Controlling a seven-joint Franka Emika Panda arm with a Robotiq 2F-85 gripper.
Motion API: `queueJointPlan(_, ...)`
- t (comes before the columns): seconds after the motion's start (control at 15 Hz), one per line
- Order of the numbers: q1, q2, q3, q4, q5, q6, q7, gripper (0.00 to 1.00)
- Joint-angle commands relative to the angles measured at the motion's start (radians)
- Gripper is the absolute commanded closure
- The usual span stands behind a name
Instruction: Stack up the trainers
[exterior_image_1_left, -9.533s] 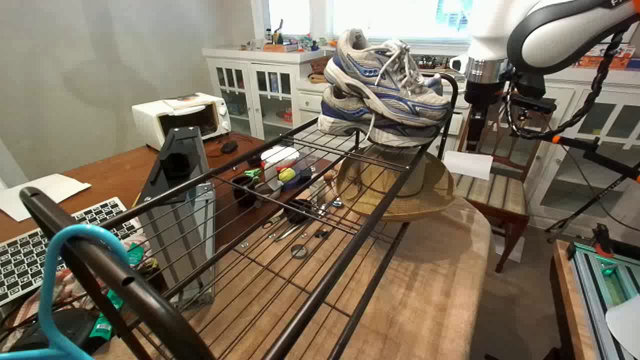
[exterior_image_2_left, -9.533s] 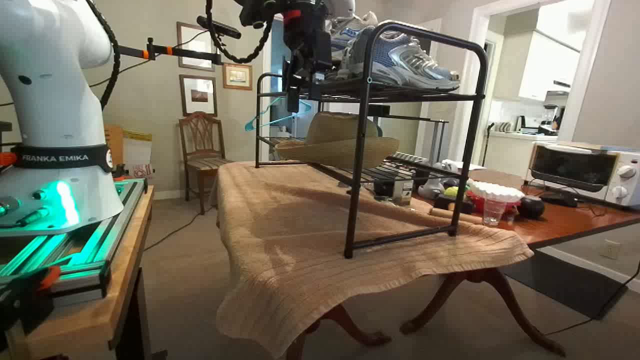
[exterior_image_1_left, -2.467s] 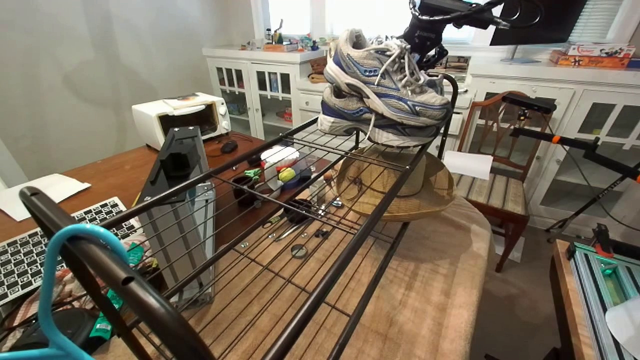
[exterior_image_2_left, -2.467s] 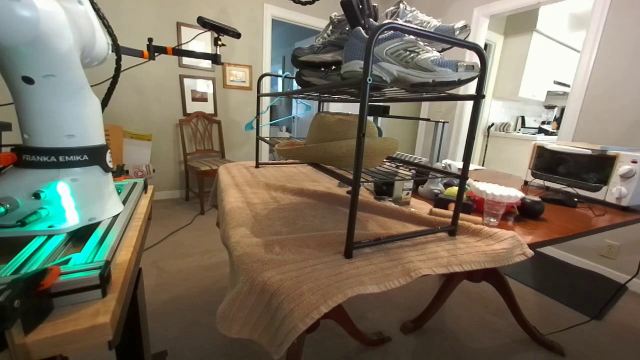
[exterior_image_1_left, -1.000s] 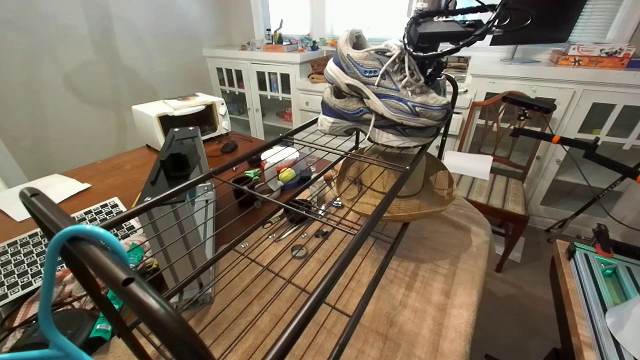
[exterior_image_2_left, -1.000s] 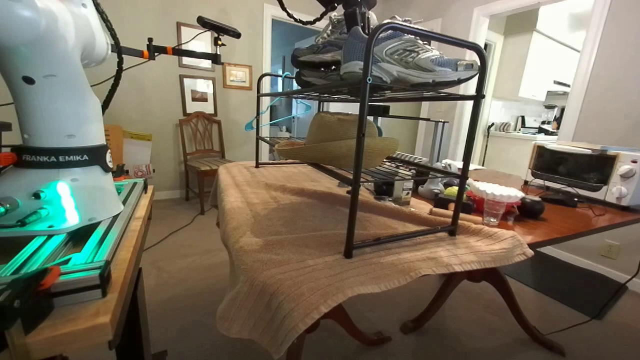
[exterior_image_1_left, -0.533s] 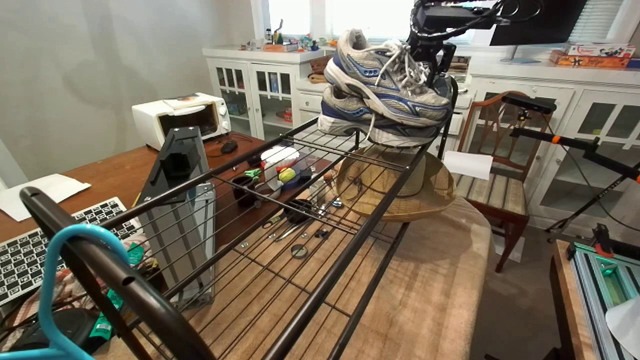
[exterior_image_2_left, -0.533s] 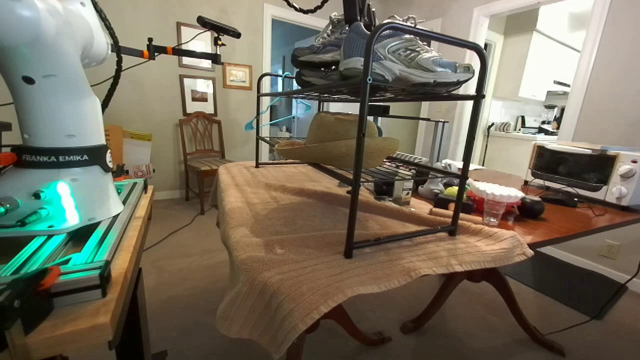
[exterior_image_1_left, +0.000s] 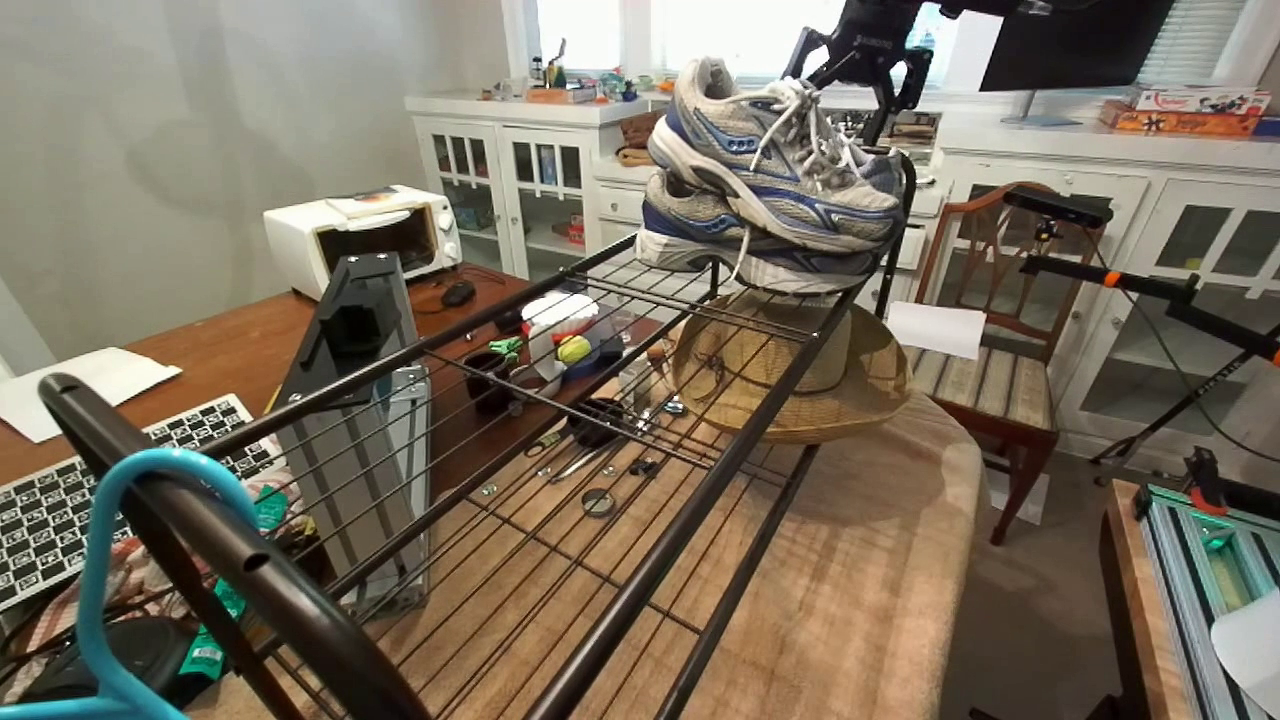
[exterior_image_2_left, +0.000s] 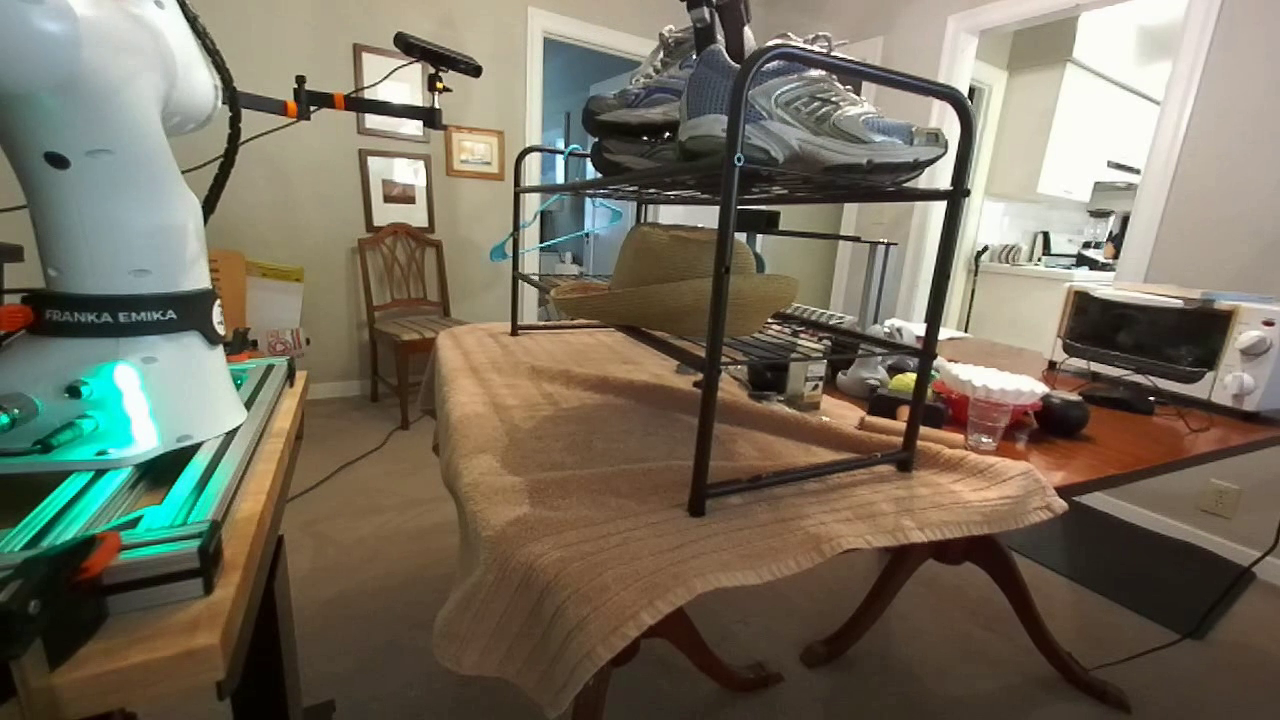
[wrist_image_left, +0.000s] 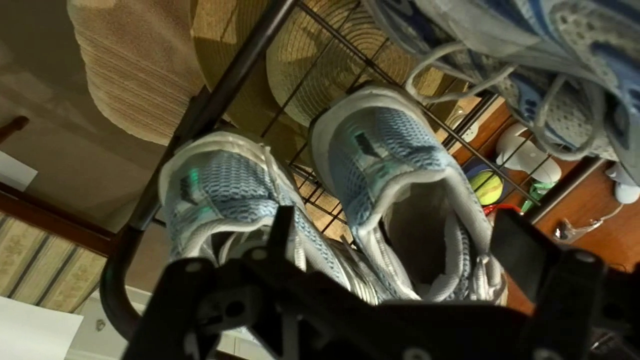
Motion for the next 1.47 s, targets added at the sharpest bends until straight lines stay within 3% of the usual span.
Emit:
queueJointPlan(0.0, -0.011, -0.071, -0.014, -0.055, 0.022, 0.015, 0.021, 0.0)
queueJointPlan(0.47, -0.079, -0.149, -0.014, -0.145, -0.032, 0.054, 0.127, 0.0)
queueJointPlan(1.27, -0.123, -0.108, -0.024, -0.243, -0.02, 0.124, 0.281, 0.0)
queueJointPlan(1.33, -0.121, -0.097, -0.022, -0.243, -0.025, 0.13, 0.292, 0.09)
queueJointPlan(1.4, -0.116, -0.084, -0.023, -0.237, -0.026, 0.126, 0.289, 0.27)
